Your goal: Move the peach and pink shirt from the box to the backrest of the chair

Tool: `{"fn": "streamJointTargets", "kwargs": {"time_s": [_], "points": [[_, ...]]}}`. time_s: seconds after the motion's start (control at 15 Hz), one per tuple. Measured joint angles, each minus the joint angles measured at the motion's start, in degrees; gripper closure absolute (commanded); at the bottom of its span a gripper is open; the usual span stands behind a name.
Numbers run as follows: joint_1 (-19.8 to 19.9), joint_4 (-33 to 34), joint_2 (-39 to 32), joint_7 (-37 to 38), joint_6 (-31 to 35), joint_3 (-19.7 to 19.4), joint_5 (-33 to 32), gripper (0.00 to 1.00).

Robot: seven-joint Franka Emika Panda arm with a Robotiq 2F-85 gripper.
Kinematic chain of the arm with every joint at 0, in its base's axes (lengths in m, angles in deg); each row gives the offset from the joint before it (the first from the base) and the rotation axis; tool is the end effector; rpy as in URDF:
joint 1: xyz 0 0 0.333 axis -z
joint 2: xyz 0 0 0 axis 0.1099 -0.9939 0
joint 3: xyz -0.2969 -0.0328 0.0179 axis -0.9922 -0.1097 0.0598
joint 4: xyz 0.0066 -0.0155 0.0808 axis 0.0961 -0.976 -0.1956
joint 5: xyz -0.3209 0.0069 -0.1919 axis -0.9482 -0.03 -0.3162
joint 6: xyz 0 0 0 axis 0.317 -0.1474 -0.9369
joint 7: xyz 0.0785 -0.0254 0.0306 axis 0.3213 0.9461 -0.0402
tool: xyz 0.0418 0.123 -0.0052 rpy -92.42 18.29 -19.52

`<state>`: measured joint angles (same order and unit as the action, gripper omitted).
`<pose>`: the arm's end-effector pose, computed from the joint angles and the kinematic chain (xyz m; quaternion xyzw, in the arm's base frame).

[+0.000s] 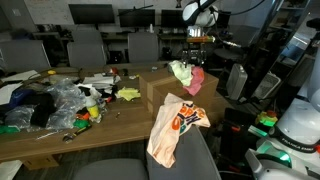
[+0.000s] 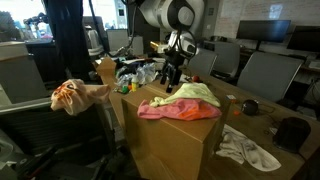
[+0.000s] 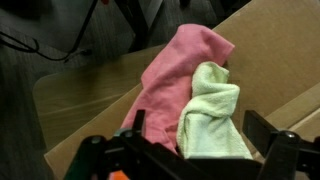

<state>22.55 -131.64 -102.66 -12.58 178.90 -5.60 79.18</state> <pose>0.4741 -0.2839 0.3090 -0.8392 0.5221 0.1446 0.0477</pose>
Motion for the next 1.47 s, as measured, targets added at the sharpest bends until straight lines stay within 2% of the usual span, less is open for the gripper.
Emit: {"fn": "streamJointTargets", "kwargs": {"time_s": [0.6,1.13,1.47], "points": [[1.56,-3.44,-0.43,5.94,0.73,-3.12,0.11,0.0],[3.16,-5.58,-1.93,4.21,4.3,-3.1,6.38,0.0],[4.02,-6.16,-2.22,4.15,5.15,-3.93,6.27,0.0]]}}
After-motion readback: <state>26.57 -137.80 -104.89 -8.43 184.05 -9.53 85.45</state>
